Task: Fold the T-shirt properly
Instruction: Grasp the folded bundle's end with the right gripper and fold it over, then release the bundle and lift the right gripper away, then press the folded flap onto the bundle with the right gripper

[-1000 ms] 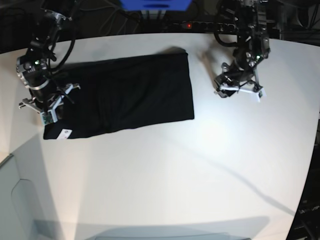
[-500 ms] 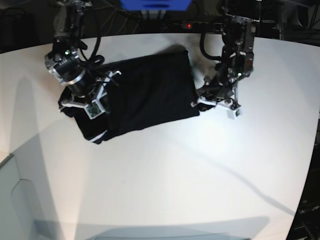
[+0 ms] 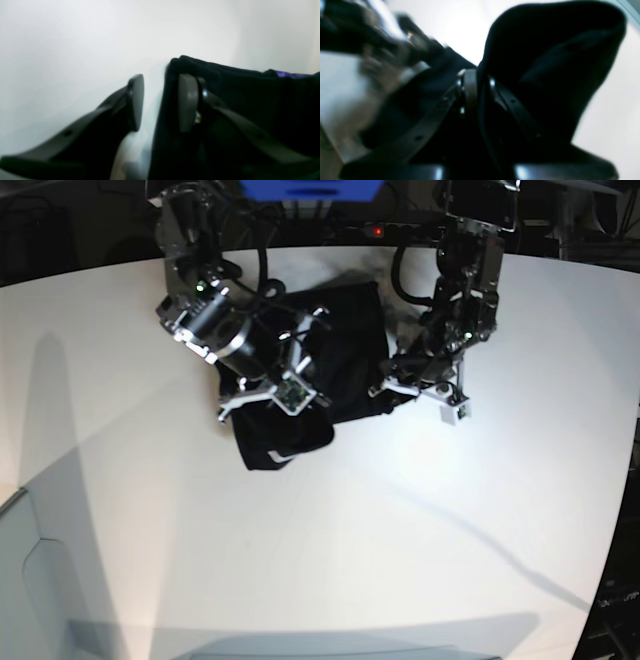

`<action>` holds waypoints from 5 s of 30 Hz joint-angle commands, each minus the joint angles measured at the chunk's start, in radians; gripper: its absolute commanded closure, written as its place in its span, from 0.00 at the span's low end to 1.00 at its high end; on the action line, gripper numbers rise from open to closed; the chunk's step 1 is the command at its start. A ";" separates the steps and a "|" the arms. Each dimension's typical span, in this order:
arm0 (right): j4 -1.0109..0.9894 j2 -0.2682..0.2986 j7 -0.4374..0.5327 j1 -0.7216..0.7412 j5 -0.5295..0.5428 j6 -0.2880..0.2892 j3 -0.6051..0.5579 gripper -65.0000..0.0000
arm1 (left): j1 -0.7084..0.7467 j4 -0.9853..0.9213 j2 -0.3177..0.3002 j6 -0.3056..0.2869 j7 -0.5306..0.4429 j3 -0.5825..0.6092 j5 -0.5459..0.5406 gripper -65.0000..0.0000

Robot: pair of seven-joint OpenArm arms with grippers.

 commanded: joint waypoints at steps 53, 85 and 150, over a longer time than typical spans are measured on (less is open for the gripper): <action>-0.011 -0.004 0.025 0.020 0.021 0.006 -0.200 0.50 | 0.304 0.370 -0.058 0.009 0.054 -0.395 -0.025 0.64; -0.082 0.151 0.031 -0.123 0.022 0.006 -0.269 0.50 | 0.304 0.377 -0.056 0.009 0.055 -0.614 -0.229 0.64; -0.166 0.094 0.205 0.066 0.022 0.006 0.063 0.50 | 0.382 0.378 0.023 0.009 0.054 -0.611 -0.231 0.52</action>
